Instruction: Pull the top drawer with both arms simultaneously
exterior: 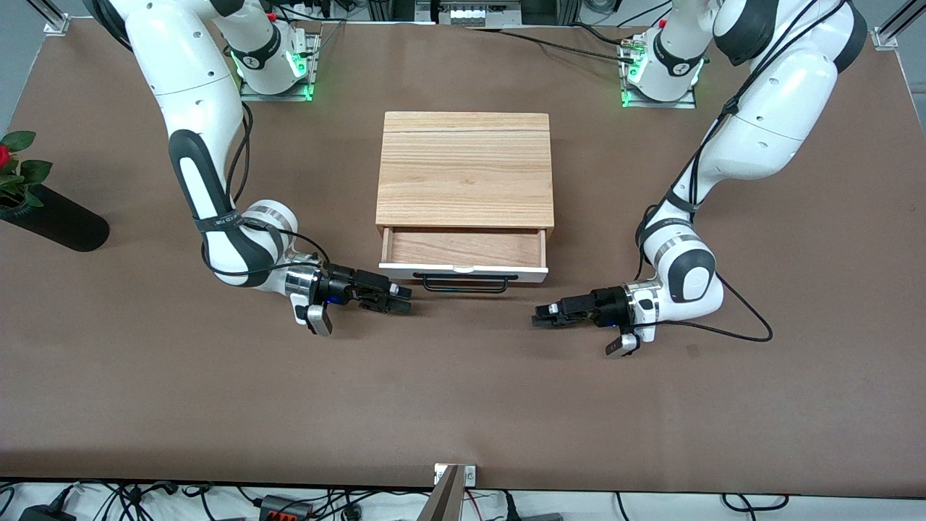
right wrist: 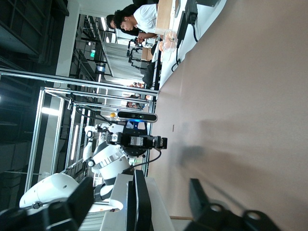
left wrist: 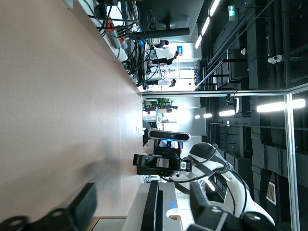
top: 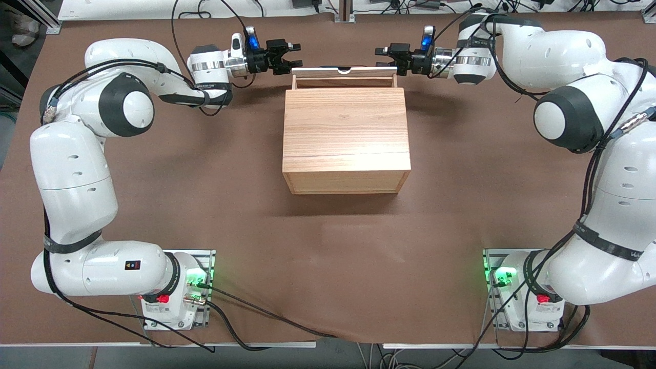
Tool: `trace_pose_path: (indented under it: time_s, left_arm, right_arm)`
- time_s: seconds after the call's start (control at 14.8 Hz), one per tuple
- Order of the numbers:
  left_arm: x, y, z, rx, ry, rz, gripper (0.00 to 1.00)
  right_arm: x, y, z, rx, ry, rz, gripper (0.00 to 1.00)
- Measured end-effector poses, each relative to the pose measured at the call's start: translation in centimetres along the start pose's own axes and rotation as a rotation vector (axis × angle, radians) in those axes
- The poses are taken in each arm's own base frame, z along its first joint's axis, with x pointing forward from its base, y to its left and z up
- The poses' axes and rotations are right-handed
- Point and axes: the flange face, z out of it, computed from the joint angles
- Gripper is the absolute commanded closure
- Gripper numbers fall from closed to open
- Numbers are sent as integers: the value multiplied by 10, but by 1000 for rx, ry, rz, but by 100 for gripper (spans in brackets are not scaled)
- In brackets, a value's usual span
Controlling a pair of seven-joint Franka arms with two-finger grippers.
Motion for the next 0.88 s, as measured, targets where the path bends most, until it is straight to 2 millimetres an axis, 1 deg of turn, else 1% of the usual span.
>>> trace_pose_path:
  time_s: [0.13,0.27,0.34,0.47,0.61,0.74,0.88]
  left_arm:
    - [9,8,-2,2,-2,29,0]
    - [24,20,-15,44,-39,99,0]
    - [36,29,-28,81,-66,152,0]
    - [62,49,-59,165,-116,233,0]
    - [78,70,-82,225,-170,277,0]
    - [88,92,-94,310,-234,331,0]
    - [94,117,-106,438,-302,374,0]
  right_arm:
    - [0,-1,0,1,0,2,0]
    - [2,-4,-2,-4,-1,20,0]
    - [4,-5,-5,-18,-13,33,0]
    - [11,-15,-16,-72,-66,62,0]
    - [21,-30,-33,-158,-131,89,0]
    - [33,-49,-54,-262,-183,115,0]
    - [45,-68,-83,-411,-245,94,0]
